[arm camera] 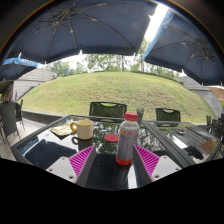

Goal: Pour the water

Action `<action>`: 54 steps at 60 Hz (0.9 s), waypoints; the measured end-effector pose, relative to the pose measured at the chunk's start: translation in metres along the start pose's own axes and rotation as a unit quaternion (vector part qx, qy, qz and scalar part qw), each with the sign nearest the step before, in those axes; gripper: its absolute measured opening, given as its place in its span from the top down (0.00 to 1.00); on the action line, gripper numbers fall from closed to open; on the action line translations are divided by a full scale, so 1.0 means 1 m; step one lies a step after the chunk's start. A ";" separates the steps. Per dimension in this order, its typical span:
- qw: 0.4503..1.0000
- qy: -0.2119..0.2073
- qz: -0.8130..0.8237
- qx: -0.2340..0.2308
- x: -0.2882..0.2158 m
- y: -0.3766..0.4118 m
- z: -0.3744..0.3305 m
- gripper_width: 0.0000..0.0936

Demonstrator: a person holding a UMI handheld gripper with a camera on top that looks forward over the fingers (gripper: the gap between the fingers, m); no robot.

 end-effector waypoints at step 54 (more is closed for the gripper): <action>0.996 -0.042 -0.074 0.031 -0.034 -0.057 0.158 0.60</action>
Point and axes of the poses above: the point between the fingertips, and its own axes, seen from behind it with the camera up: y to the left, x down, z forward, the way the camera looks, the point moved 6 cm from there along -z, backward, against the way the camera looks, and after that the axes turned 1 degree about -x, right-handed, at the moved point
